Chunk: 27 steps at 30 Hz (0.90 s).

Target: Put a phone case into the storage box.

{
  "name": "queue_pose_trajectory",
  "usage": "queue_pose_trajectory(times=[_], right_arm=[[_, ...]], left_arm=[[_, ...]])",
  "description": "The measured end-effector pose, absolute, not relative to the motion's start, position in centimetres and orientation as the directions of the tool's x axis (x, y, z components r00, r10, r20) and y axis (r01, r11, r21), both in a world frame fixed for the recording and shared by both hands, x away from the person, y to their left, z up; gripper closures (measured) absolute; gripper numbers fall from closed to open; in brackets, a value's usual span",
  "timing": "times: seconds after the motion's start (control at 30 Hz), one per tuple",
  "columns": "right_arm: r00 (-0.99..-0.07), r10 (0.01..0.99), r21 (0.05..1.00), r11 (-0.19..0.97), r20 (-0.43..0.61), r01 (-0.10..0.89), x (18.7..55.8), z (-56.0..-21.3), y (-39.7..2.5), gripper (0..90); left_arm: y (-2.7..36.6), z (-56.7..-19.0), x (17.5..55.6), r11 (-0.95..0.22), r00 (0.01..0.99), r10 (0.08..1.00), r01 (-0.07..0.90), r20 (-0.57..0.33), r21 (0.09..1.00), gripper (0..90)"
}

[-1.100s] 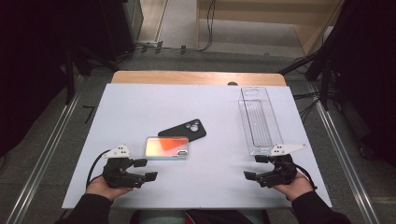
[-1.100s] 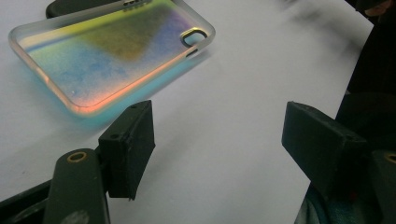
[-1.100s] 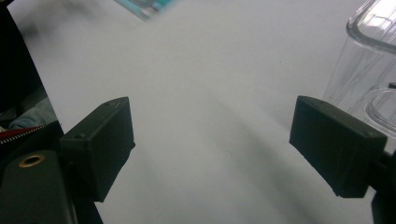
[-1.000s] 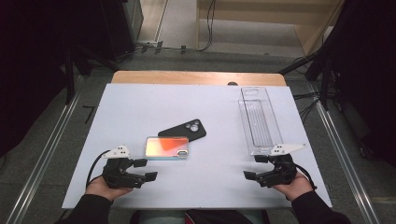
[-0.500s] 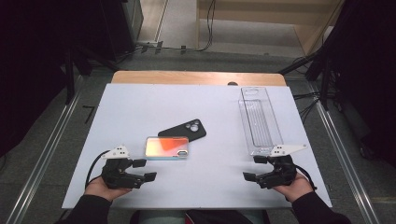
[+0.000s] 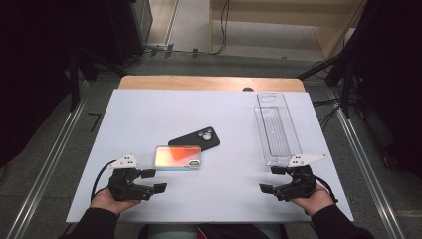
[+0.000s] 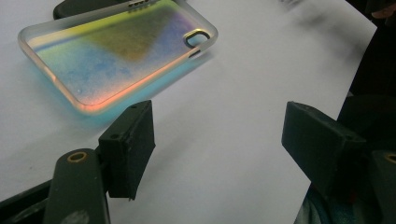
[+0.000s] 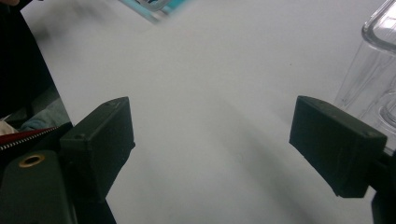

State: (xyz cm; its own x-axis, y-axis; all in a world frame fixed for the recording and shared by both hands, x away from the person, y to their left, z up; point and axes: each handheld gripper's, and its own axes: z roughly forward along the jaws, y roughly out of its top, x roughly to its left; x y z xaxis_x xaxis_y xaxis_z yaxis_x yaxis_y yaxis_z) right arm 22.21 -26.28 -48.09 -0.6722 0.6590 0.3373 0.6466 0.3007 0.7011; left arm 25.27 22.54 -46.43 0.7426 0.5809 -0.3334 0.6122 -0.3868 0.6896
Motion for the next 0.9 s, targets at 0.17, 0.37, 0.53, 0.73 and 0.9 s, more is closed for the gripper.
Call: queue_pose_trajectory(times=[0.17, 0.37, 0.53, 0.73, 0.9], right_arm=[[-0.67, 0.661, 0.699, 0.301, 0.337, 0.648, 22.17, -48.07, -26.27, 12.1], [-0.67, 0.663, 0.702, 0.299, 0.334, 0.646, 22.14, -48.05, -26.34, 12.2], [-0.671, 0.664, 0.704, 0.301, 0.329, 0.643, 22.12, -48.04, -26.33, 12.2], [-0.67, 0.668, 0.702, 0.304, 0.325, 0.644, 22.15, -48.1, -26.35, 12.1], [-0.668, 0.669, 0.703, 0.301, 0.326, 0.645, 22.15, -48.09, -26.38, 12.1]], left_arm=[[22.55, -46.42, 25.28, -0.386, 0.741, 0.582, 0.614, -0.335, 0.688, 26.0], [22.6, -46.24, 25.38, -0.384, 0.736, 0.59, 0.618, -0.333, 0.686, 26.1], [22.68, -46.11, 25.4, -0.374, 0.731, 0.593, 0.622, -0.338, 0.688, 26.1], [22.69, -45.77, 25.72, -0.344, 0.707, 0.61, 0.643, -0.357, 0.685, 26.2], [22.53, -45.54, 25.99, -0.355, 0.697, 0.643, 0.638, -0.317, 0.683, 26.0]])
